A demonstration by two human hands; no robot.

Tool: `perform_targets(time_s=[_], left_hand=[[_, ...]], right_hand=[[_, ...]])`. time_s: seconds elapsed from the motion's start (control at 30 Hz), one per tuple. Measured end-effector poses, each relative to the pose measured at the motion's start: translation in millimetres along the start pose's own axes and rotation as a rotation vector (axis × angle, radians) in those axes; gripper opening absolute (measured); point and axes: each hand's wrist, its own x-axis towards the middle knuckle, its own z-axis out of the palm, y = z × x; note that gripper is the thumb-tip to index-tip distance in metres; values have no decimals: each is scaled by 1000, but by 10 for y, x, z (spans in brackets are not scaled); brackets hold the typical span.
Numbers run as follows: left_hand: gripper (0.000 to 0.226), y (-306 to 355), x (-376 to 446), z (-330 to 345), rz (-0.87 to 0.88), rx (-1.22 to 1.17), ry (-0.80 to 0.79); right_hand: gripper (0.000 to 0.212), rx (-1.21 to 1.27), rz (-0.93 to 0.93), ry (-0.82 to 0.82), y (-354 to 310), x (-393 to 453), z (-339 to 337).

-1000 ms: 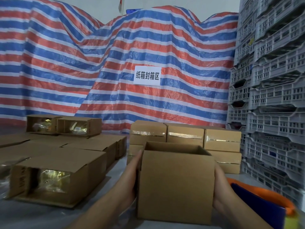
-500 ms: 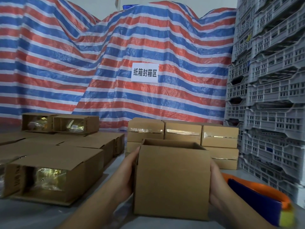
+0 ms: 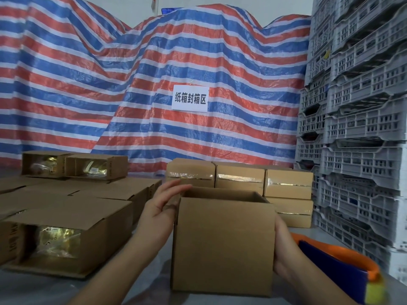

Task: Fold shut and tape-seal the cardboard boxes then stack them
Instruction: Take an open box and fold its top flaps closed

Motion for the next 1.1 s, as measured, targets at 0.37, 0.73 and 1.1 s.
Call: perform_targets(time_s=[0.37, 0.73, 1.1], left_hand=[[49, 217, 135, -158, -12, 119, -220], [38, 126, 154, -102, -162, 24, -344], [55, -69, 9, 155, -167, 158, -126]], right_hand=[[64, 2, -7, 14, 14, 18, -18], [71, 25, 38, 32, 21, -11, -6], [66, 45, 11, -10, 26, -9, -18]])
